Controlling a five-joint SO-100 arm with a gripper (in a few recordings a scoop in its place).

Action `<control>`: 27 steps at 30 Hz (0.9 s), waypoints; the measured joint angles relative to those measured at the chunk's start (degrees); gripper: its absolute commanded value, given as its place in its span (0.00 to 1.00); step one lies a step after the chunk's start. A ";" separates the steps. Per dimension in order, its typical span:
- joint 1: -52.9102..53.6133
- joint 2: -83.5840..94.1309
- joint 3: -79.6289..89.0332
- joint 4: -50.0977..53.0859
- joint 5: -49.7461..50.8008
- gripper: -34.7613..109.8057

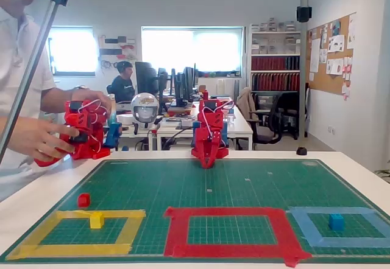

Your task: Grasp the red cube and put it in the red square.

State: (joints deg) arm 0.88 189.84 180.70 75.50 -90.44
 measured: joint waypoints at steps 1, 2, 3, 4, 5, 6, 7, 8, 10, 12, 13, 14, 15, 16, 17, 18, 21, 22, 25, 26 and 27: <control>0.00 0.00 0.00 0.00 0.00 0.24; 0.00 0.00 0.00 0.00 0.00 0.24; 0.00 0.00 0.00 0.00 0.00 0.24; 0.00 0.00 0.00 0.00 0.00 0.24; 0.00 0.00 0.00 0.00 0.00 0.24; 0.00 0.00 0.00 0.00 0.00 0.23; 0.00 0.00 0.00 0.00 0.00 0.23; 0.00 0.00 0.00 0.00 0.00 0.23; 0.00 0.00 0.00 0.00 0.00 0.23; -0.09 0.00 0.00 0.00 0.00 0.24; -0.18 0.00 0.00 0.00 0.00 0.24; -0.18 0.00 0.00 0.00 0.00 0.24; -0.18 0.00 0.00 0.00 0.00 0.23; -0.18 0.00 0.00 0.00 0.00 0.23; -0.18 0.00 0.00 0.00 0.00 0.23; -0.18 0.00 0.00 0.00 -0.09 0.23; -0.18 0.00 0.00 -1.23 -0.09 0.23; -0.18 0.00 -0.09 -2.55 0.00 0.23; -0.18 -3.08 -3.60 -7.21 0.09 0.23; -0.18 -5.01 -5.54 -9.05 0.09 0.23; -0.18 -7.12 -7.82 -10.90 0.09 0.23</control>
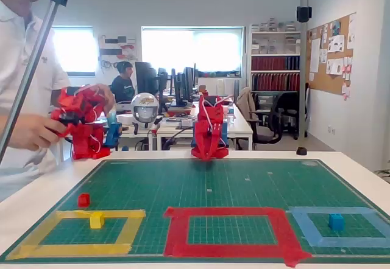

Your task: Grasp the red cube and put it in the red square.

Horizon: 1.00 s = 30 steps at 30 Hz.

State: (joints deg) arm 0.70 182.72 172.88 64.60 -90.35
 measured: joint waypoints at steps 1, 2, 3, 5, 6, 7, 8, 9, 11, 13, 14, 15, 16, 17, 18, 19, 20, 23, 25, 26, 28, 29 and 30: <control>0.26 -2.72 -2.55 -1.76 0.00 0.23; 0.88 -5.62 -5.36 -3.34 0.00 0.23; 1.58 -8.96 -8.44 -4.66 0.00 0.23; 3.25 -17.05 -15.73 -5.89 0.00 0.23; 4.04 -21.45 -19.78 -6.33 0.44 0.23; 5.01 -25.75 -23.73 -6.33 0.88 0.23; 5.98 -30.32 -28.04 -6.33 1.32 0.23; 6.86 -34.98 -32.34 -6.33 1.85 0.23; 9.49 -44.47 -40.87 -6.33 3.08 0.23; 11.78 -53.61 -48.69 -6.33 3.52 0.23; 13.01 -58.01 -51.94 -6.42 3.52 0.23; 14.41 -62.58 -55.11 -6.42 3.69 0.23; 15.73 -67.06 -58.18 -6.77 3.69 0.23; 16.96 -71.54 -61.35 -6.94 3.78 0.23; 18.19 -76.03 -64.60 -7.03 3.78 0.23; 19.16 -80.51 -67.85 -7.12 3.78 0.23; 19.78 -84.81 -71.46 -7.12 3.87 0.23; 20.74 -97.56 -82.62 -7.21 3.60 0.23; 21.27 -104.85 -88.95 -7.47 2.81 0.23; 21.45 -108.02 -91.76 -7.47 2.55 0.23; 21.80 -113.38 -97.73 -7.47 2.20 0.23; 21.80 -116.19 -100.90 -7.47 2.11 0.23; 21.88 -118.83 -104.06 -7.47 2.11 0.23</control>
State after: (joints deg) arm 22.59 63.90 68.82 57.13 -88.24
